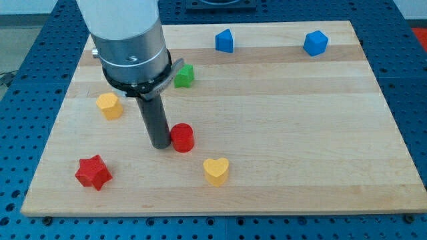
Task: Move the red circle towards the right center of the board
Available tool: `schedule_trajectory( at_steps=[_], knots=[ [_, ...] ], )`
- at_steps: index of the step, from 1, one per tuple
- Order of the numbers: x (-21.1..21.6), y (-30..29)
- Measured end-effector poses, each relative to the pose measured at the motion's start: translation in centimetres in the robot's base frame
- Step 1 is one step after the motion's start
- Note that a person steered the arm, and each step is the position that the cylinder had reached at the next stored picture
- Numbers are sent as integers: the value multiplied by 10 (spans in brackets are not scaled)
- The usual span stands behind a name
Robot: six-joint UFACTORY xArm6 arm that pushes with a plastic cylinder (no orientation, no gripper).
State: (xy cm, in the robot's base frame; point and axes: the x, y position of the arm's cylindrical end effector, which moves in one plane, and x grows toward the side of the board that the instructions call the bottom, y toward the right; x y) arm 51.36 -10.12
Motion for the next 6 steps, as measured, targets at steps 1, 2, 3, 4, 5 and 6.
schedule_trajectory(
  at_steps=[1, 2, 3, 4, 5, 6],
  knots=[
    [4, 19],
    [-4, 50],
    [-13, 80],
    [-24, 114],
    [-34, 146],
    [-41, 171]
  ],
)
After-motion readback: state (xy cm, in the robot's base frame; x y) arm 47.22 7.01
